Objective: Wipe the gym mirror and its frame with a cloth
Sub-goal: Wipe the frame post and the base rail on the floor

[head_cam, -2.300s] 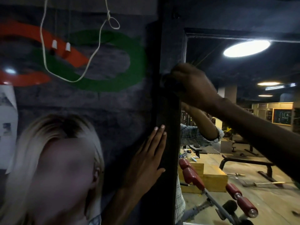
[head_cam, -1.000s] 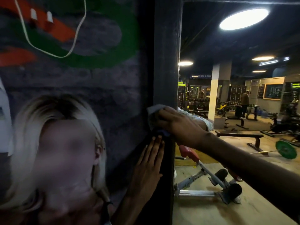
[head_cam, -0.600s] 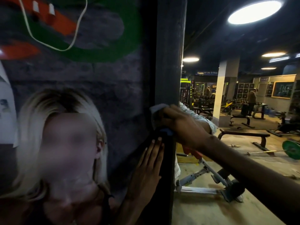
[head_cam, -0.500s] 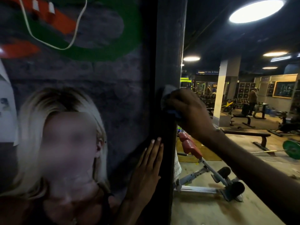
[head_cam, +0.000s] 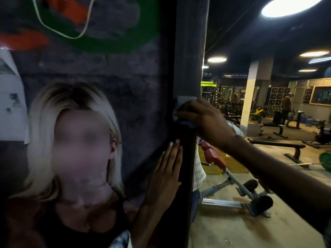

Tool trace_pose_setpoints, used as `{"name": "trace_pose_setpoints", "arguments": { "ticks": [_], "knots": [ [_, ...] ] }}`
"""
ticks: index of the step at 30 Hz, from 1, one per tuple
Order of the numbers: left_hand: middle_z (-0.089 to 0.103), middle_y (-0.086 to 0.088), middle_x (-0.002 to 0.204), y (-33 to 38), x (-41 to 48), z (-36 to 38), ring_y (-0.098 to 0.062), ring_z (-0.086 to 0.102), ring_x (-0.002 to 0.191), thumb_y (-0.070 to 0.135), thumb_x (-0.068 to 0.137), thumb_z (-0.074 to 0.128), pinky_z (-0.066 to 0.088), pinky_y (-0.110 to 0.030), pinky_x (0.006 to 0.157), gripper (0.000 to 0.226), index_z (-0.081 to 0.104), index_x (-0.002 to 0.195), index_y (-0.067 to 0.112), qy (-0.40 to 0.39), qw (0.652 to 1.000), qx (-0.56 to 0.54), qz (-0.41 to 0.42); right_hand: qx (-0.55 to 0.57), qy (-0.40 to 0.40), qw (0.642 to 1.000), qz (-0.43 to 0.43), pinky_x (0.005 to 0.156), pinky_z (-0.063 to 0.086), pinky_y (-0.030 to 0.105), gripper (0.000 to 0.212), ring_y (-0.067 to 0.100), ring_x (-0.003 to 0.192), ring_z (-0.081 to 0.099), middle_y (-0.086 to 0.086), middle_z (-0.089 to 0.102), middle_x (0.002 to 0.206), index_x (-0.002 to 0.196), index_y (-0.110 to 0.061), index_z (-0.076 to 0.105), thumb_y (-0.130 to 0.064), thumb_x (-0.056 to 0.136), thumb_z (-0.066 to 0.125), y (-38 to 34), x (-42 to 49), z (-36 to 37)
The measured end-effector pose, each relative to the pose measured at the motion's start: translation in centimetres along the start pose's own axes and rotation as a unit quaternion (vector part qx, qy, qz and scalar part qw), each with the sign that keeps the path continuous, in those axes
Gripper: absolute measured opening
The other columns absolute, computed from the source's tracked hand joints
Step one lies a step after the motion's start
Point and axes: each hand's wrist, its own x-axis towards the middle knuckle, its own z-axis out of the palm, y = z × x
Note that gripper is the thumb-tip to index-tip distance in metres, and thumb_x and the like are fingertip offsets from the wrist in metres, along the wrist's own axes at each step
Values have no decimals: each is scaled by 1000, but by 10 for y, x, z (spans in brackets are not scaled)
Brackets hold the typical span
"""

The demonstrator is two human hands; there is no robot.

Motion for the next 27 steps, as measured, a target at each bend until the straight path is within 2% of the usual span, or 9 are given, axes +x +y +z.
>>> {"name": "trace_pose_setpoints", "arguments": {
  "ticks": [4,9,12,14,16,19,22,24,27],
  "knots": [
    [15,-16,172,0,-9,10,-31,20,158,52,56,93,26,-40,124,134,27,161,2,5,1000,-4,4,7,98,987,130,79,53,42,36,25,108,51,9,61,118,127,-16,70,-27,94,62,5,5,4],
    [12,-17,172,0,-30,39,-31,18,158,56,59,91,22,-41,127,134,24,162,3,23,1000,5,17,15,-17,1000,-2,73,58,43,40,22,112,49,0,55,125,129,-21,69,-26,91,57,-21,-38,31],
    [11,-17,172,1,-41,52,-32,17,158,56,60,91,27,-42,125,135,22,162,2,38,999,5,26,-23,56,996,72,81,54,39,50,22,112,53,3,58,125,129,-22,69,-5,82,77,-12,-31,33],
    [14,-17,172,-1,-44,57,-31,19,158,55,60,91,27,-42,125,133,24,162,2,46,999,-4,29,-6,108,987,119,82,51,37,48,21,110,53,3,59,123,127,-21,71,-6,82,80,-19,-31,44],
    [16,-17,171,-4,-46,63,-31,20,158,53,60,91,25,-41,126,130,27,161,2,52,998,-5,35,-3,78,995,67,82,52,38,38,22,109,51,4,58,121,124,-19,72,-15,86,73,-40,-41,63],
    [13,-16,172,-8,-56,76,-30,18,158,51,61,92,23,-41,128,129,26,161,3,56,998,3,41,-11,11,999,-38,76,54,35,43,22,108,45,0,50,122,123,-17,72,-25,83,56,-56,-61,68],
    [8,-14,173,-10,-71,87,-29,14,159,53,62,92,24,-40,126,133,21,163,4,59,997,4,47,-38,55,998,17,72,58,48,44,24,110,45,4,52,125,127,-16,69,-15,84,61,-50,-62,65],
    [8,-13,173,-9,-81,96,-28,14,160,54,61,92,24,-40,126,134,20,163,4,56,997,-2,47,-32,86,993,72,75,56,49,41,25,112,49,6,57,124,127,-17,69,-14,86,67,-58,-69,74],
    [9,-14,173,-7,-97,110,-29,15,159,54,60,92,25,-40,125,134,23,162,3,62,997,-9,50,-21,57,998,14,76,57,47,43,27,111,51,0,53,124,123,-18,71,-9,81,76,-76,-91,97]
  ]
}}
